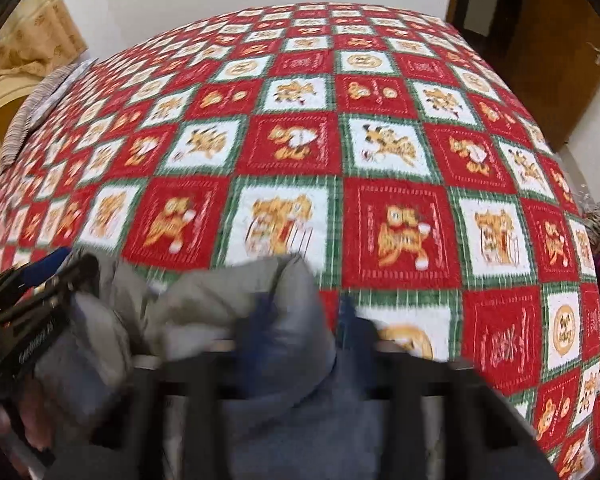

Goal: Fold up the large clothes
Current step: 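Grasp the jacket hem with the left tool while the right tool grasps it too, lifting toward the collar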

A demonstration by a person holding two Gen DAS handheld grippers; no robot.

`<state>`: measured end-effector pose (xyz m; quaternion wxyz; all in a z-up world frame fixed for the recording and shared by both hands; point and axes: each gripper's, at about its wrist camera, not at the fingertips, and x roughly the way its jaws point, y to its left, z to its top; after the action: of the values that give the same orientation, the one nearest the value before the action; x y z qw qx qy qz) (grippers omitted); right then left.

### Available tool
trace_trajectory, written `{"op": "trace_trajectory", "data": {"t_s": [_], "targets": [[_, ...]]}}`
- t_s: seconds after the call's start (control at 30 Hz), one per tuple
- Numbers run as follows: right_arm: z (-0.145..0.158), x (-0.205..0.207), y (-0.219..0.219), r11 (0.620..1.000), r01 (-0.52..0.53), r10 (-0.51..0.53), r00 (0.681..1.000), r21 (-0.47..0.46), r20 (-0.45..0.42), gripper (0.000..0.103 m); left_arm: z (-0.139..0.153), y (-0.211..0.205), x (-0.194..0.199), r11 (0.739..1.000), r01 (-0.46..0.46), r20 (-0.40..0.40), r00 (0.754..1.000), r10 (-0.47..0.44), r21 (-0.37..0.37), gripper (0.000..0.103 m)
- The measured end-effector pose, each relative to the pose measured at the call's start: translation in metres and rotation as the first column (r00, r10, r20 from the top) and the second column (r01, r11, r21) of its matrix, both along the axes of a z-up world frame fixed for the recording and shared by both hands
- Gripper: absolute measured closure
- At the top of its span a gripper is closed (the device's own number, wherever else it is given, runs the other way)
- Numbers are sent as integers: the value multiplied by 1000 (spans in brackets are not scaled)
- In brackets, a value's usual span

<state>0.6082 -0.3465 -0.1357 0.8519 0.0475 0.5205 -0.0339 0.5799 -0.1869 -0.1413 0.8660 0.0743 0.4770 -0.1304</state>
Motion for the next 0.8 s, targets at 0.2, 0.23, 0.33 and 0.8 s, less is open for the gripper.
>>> {"op": "trace_trajectory", "data": {"t_s": [0.2, 0.23, 0.33, 0.8], "targets": [[27, -52, -2, 997, -49, 53, 997, -67, 63, 98, 28, 12, -55, 997, 71, 142, 987, -74, 26, 93], [32, -61, -4, 996, -51, 57, 995, -78, 77, 99, 31, 15, -65, 996, 77, 168, 982, -83, 40, 93], [35, -82, -11, 995, -46, 55, 994, -91, 98, 100, 30, 24, -84, 994, 81, 215, 972, -95, 70, 94], [-30, -116, -24, 988, -10, 21, 998, -153, 65, 101, -38, 20, -116, 965, 115, 187, 969, -161, 236, 93]]}}
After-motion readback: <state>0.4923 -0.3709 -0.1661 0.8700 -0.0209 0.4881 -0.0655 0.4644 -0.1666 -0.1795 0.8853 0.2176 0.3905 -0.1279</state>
